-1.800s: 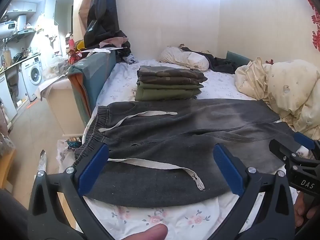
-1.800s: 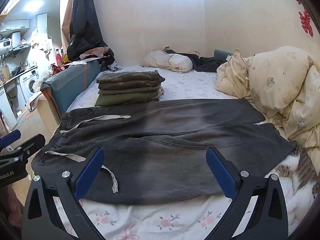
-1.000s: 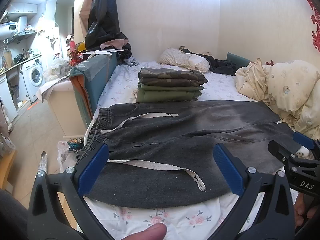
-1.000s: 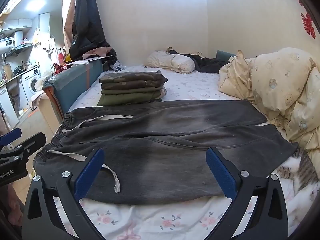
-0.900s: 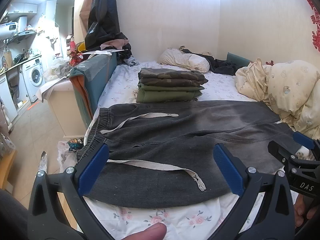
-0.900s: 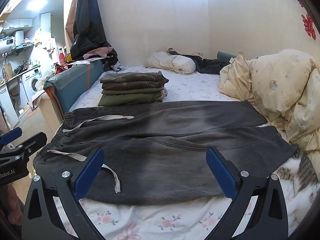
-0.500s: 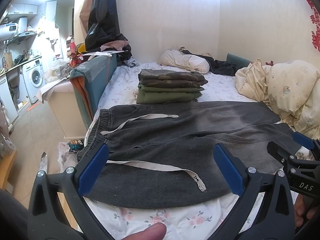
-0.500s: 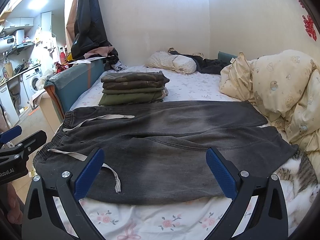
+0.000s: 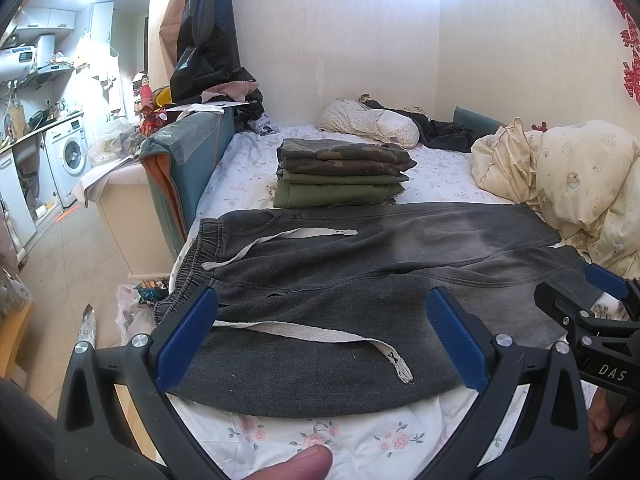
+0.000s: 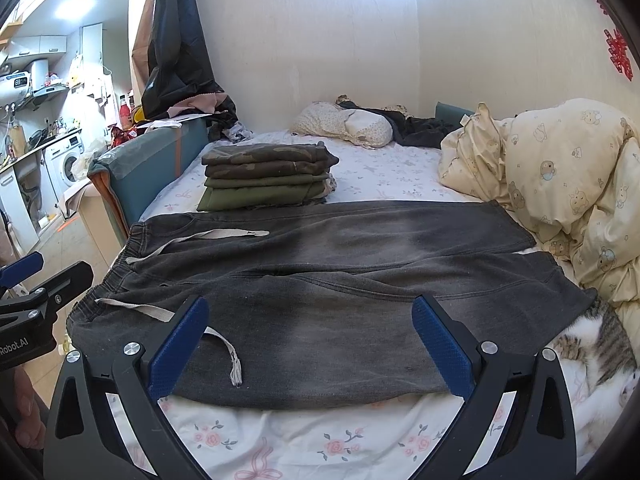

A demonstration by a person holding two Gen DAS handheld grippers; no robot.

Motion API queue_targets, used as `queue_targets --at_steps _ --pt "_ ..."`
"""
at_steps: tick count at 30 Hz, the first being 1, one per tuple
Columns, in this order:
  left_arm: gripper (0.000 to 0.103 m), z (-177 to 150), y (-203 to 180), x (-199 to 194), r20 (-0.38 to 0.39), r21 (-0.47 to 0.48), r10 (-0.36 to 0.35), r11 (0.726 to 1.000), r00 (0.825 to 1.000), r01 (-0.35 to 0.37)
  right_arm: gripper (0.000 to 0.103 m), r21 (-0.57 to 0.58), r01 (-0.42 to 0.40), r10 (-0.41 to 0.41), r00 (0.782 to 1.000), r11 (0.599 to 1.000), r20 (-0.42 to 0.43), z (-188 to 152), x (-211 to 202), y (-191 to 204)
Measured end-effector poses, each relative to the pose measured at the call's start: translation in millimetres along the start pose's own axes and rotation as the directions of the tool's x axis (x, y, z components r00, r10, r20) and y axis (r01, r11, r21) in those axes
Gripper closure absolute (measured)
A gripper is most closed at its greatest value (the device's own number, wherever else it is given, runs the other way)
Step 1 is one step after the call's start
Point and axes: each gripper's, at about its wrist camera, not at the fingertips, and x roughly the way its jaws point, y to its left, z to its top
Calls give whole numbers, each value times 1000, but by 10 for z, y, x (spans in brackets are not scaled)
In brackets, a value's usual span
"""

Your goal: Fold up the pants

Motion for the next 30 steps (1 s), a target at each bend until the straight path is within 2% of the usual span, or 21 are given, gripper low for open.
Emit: queue_targets --at_steps 30 --pt "0 9 -2 9 9 1 0 1000 1000 0 0 8 1 -1 1000 1000 -5 -24 6 4"
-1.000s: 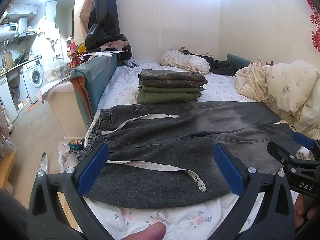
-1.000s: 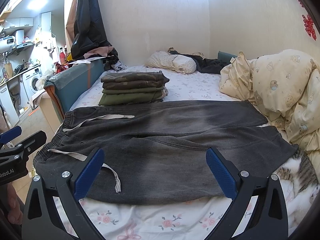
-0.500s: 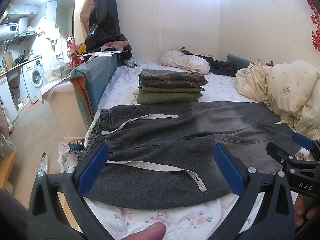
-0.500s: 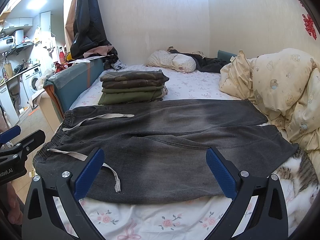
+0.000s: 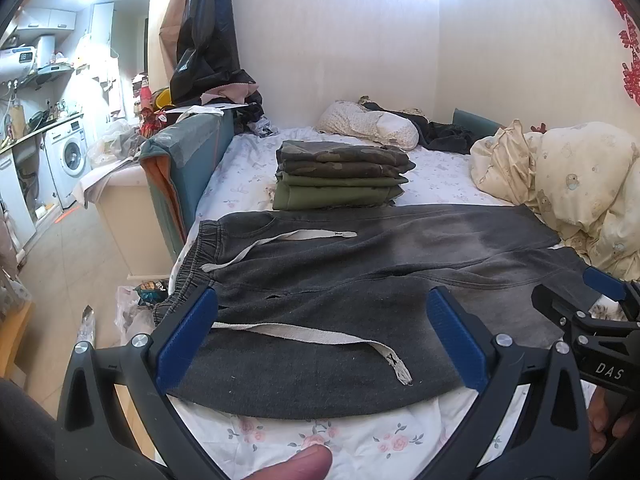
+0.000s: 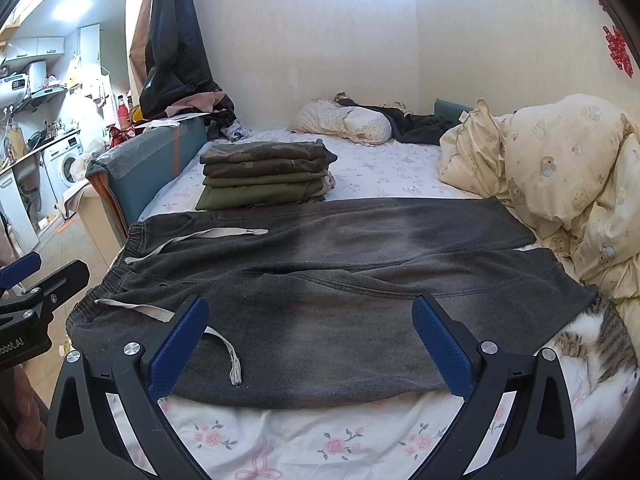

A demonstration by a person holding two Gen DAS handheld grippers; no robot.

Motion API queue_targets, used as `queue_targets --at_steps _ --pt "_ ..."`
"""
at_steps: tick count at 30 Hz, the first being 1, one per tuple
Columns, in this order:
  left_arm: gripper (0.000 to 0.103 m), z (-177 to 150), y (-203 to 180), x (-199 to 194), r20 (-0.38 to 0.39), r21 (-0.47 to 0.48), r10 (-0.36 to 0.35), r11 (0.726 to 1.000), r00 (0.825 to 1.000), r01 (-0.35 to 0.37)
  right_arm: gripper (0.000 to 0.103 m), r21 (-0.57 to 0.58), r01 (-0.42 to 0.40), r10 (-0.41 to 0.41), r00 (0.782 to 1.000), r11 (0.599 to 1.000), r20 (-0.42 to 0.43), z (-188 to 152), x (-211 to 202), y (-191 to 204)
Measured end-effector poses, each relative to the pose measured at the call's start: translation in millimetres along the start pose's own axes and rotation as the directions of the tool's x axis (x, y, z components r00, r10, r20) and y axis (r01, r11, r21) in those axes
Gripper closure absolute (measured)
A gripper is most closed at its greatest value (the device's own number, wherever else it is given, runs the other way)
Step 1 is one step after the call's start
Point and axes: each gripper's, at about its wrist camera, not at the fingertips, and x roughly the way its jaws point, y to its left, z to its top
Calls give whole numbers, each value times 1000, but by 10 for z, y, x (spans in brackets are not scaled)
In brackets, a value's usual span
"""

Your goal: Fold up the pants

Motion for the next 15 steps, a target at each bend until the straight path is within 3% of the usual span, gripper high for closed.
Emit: queue_targets --at_steps 10,15 --pt "0 -16 0 19 -8 -8 -2 1000 1000 2 0 3 0 0 1000 1000 3 24 3 -20" --pt "0 14 3 32 -33 -49 -36 998 999 35 0 24 -14 14 1000 1000 2 42 -25 -26"
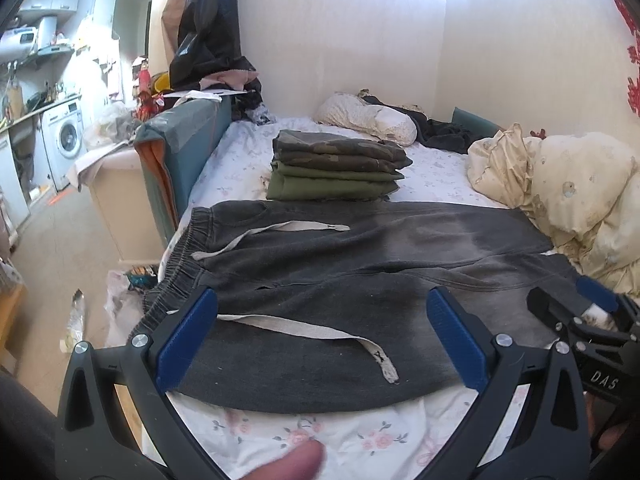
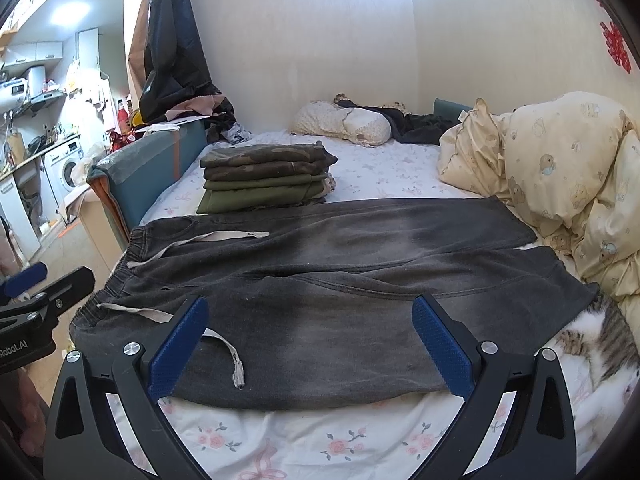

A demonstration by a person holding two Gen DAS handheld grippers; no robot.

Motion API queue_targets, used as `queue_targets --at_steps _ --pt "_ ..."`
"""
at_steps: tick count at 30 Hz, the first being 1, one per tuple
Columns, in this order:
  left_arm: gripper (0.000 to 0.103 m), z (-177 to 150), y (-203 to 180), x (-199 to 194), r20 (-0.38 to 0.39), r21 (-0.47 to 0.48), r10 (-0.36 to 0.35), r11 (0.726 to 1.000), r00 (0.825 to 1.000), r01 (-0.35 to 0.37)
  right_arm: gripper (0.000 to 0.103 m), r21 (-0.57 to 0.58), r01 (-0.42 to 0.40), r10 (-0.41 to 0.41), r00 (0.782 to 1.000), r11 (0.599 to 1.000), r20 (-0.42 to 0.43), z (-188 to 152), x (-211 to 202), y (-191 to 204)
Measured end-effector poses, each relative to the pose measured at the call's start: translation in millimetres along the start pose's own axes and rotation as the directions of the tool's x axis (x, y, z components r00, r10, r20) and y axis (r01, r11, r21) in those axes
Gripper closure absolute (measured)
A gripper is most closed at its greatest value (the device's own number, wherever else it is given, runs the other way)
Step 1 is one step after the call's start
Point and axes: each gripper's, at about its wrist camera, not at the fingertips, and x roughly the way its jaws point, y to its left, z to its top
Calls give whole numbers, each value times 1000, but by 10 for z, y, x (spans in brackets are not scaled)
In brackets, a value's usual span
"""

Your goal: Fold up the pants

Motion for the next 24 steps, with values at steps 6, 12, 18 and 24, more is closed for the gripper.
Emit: queue_targets --at_steps 6,12,18,24 --pt "0 97 210 29 -33 1 1 1000 999 -1 0 26 -16 15 1000 1000 18 39 -103 -74" --pt "0 45 1179 324 -188 -220 176 951 966 -216 0 52 -46 43 998 998 54 113 -219 -166" --pt "1 -422 2220 592 -428 -428 256 787 867 -444 0 70 -102 98 993 992 59 156 -249 -172" --pt "3 -1033 2386 1029 -557 -515 105 735 824 -442 0 26 -145 144 989 989 36 178 -139 -17"
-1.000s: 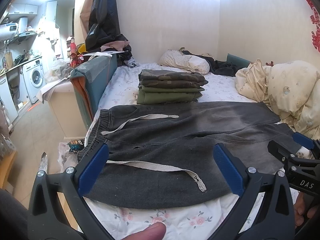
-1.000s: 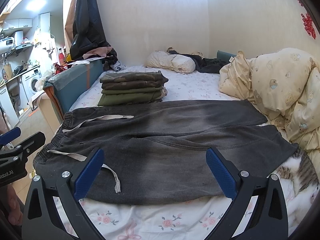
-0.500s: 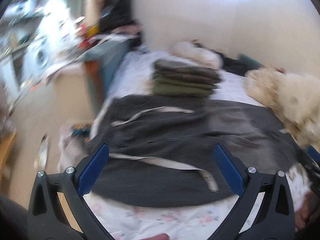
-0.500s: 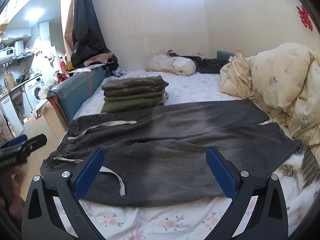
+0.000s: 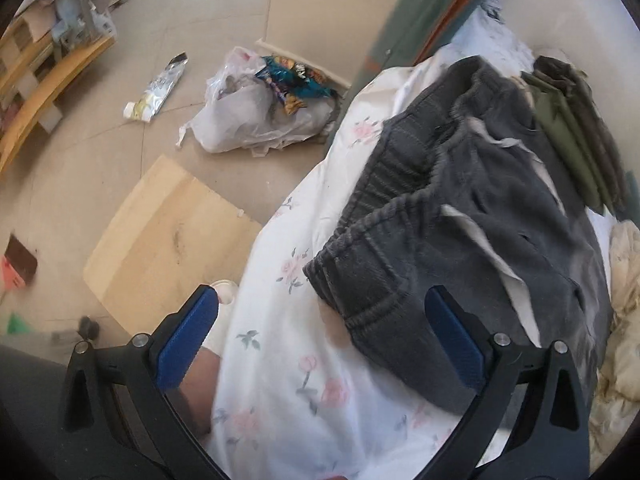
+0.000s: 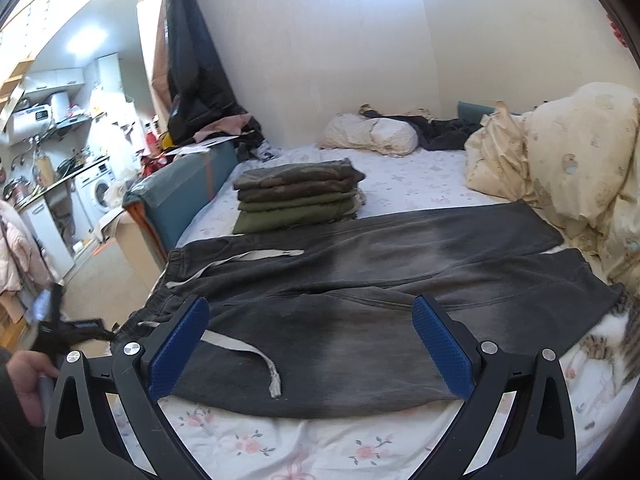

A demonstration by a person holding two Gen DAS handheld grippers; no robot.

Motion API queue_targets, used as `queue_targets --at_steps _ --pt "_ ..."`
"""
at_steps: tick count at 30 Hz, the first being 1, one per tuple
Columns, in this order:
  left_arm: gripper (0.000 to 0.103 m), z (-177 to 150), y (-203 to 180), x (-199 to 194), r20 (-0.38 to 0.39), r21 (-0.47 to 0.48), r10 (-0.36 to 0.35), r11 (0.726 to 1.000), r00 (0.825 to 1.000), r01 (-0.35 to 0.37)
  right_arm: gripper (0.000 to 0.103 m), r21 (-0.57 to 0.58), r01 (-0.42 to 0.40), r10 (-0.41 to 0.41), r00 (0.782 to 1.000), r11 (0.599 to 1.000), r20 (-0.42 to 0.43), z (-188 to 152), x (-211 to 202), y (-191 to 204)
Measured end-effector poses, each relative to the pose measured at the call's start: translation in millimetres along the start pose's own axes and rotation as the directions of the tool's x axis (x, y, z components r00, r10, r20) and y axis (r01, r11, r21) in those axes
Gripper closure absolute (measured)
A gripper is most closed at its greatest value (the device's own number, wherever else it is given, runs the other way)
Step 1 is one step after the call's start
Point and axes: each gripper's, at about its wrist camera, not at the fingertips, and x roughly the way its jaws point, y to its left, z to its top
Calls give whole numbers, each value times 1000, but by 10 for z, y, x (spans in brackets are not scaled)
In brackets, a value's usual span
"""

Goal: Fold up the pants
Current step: 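Grasp the sweatpants waistband with the left tool while the right tool grasps a leg cuff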

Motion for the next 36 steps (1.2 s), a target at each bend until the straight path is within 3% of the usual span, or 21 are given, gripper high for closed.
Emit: queue_targets --at_steps 3,4,7,10,13,16,18,19,22,23,25,27,30,33,35,36 --pt "39 -39 -127 115 -3 13 -33 999 999 33 0 -29 20 -20 1000 999 -14 -19 69 43" --pt "46 -42 -166 137 -5 11 -71 997 997 71 0 -38 30 -30 999 999 -21 -36 91 48" --pt "64 18 -261 114 23 1 -67 998 998 67 0 -39 47 -49 998 998 -40 -75 118 12" --pt "85 27 -346 -74 58 24 -121 992 991 120 0 -2 46 -47 997 999 -59 -70 143 -78" --pt "86 1 -559 -463 160 139 -142 983 977 120 0 59 32 -26 995 998 -100 -84 208 -197" --pt "87 -21 -740 -620 186 218 -102 974 977 60 0 174 -40 76 976 984 -204 -189 347 -335" --pt "87 6 -762 -621 179 215 -74 976 981 34 0 349 -92 207 928 933 -308 -371 535 -459" --pt "87 20 -758 -618 178 203 -69 979 982 32 0 470 -94 283 893 878 -349 -534 653 -529" --pt "87 59 -740 -567 175 178 -44 984 984 12 0 727 6 438 795 687 -421 -1166 1019 -638" --pt "87 61 -737 -550 173 177 -35 984 984 4 1 757 52 449 778 652 -440 -1332 1123 -664" --pt "87 39 -767 -521 174 184 -16 983 985 -17 3 781 160 398 788 604 -470 -1530 1284 -817" --pt "87 46 -798 -513 180 190 -8 981 984 -27 3 786 216 327 821 579 -467 -1542 1365 -1026" --pt "87 63 -819 -511 185 196 -6 980 983 -31 3 832 253 253 874 494 -415 -1459 1422 -1442" --pt "87 89 -813 -493 177 184 -5 982 984 -29 11 817 313 104 907 485 -409 -1275 1428 -1921" --pt "88 98 -810 -465 170 175 2 984 985 -32 18 847 338 22 925 409 -380 -1255 1378 -2295" --pt "88 102 -804 -454 167 174 3 984 986 -33 22 872 341 -9 932 350 -361 -1227 1343 -2561"
